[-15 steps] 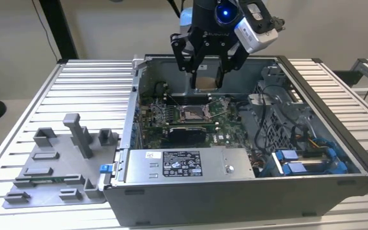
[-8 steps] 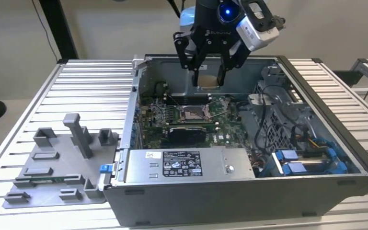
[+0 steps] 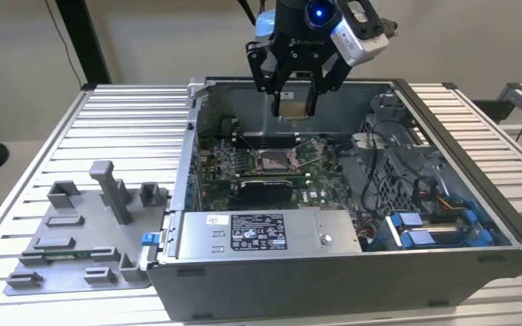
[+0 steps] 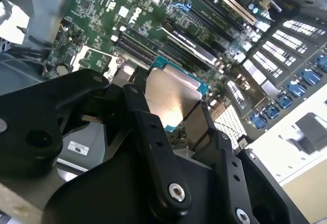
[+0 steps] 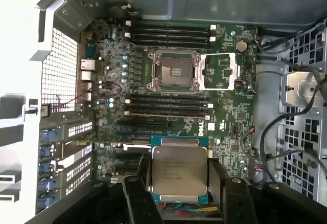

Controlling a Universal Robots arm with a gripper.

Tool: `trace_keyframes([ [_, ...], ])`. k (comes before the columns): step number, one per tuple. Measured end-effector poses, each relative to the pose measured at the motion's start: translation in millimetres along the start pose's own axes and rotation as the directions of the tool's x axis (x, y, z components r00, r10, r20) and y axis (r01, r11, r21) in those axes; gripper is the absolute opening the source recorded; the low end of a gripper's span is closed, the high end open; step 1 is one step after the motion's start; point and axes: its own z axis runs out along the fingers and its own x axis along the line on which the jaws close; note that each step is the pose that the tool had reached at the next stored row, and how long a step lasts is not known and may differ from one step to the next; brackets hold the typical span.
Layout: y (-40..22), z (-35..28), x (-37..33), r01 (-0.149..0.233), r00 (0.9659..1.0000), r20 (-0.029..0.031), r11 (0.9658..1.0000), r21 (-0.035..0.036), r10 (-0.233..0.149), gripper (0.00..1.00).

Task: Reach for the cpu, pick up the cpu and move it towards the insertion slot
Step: 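Pick up the cpu and move it towards the insertion slot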

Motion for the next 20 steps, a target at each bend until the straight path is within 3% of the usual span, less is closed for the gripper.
trace_keyframes([
  [13,1.8,0.2,-0.3,0.000,1.0000,0.0000,1.0000,-0.0001,0.000,0.00],
  [20,12.3,0.8,-2.8,0.000,1.0000,0.0000,1.0000,0.0000,0.000,0.00],
])
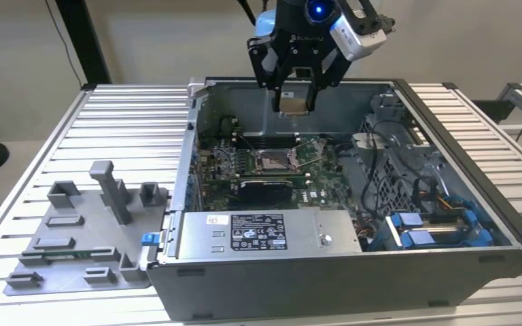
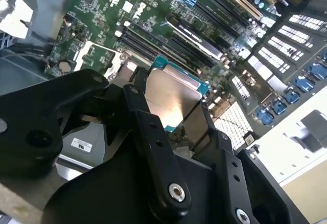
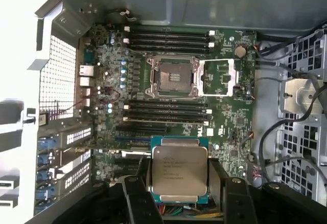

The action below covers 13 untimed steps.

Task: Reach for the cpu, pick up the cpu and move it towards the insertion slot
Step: 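Pick up the cpu and move it towards the insertion slot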

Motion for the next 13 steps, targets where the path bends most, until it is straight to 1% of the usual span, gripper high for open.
trace_keyframes([
  [7,16.4,1.2,-4.0,0.000,1.0000,0.0000,1.0000,0.0000,0.000,0.00],
  [13,30.8,3.4,-9.7,0.000,1.0000,0.0001,1.0000,-0.0001,0.000,0.00],
])
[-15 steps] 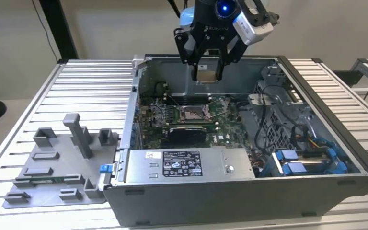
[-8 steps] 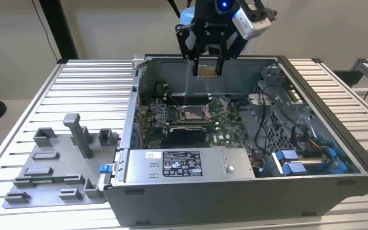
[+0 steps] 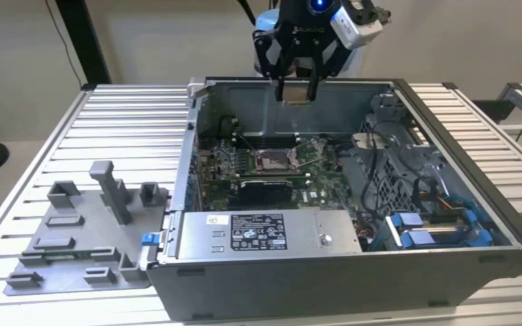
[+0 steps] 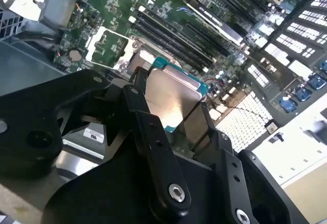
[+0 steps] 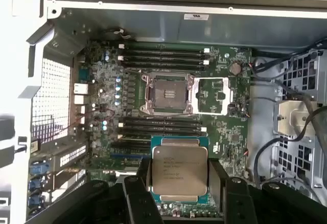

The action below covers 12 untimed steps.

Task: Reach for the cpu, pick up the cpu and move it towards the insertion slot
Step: 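Pick up the cpu and move it towards the insertion slot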

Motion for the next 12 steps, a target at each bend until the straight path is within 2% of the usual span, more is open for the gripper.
trace_keyframes([
  [7,22.4,5.2,-3.6,0.000,1.0000,-0.0001,1.0000,0.0001,0.000,0.00],
  [12,43.0,11.3,-3.9,0.000,1.0000,-0.0001,1.0000,0.0002,0.000,0.00],
])
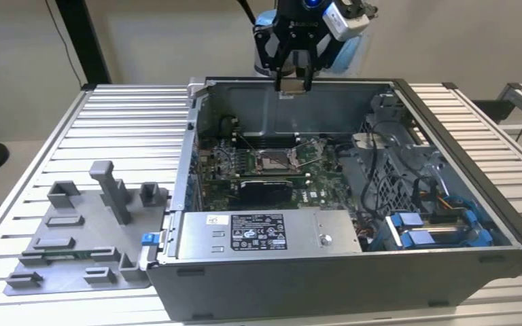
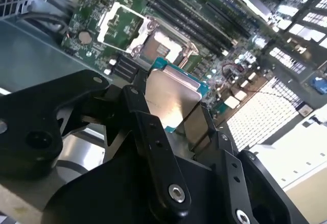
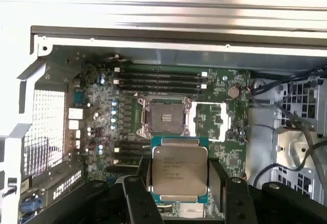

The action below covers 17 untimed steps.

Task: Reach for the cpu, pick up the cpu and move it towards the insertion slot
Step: 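Pick up the cpu and move it towards the insertion slot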

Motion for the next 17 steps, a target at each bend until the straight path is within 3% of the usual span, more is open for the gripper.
trace_keyframes([
  [9,30.3,7.9,0.0,0.000,1.0000,0.0001,1.0000,-0.0001,0.000,0.00],
  [17,32.6,9.1,5.4,-0.001,1.0000,0.0001,1.0000,-0.0001,0.001,0.00],
])
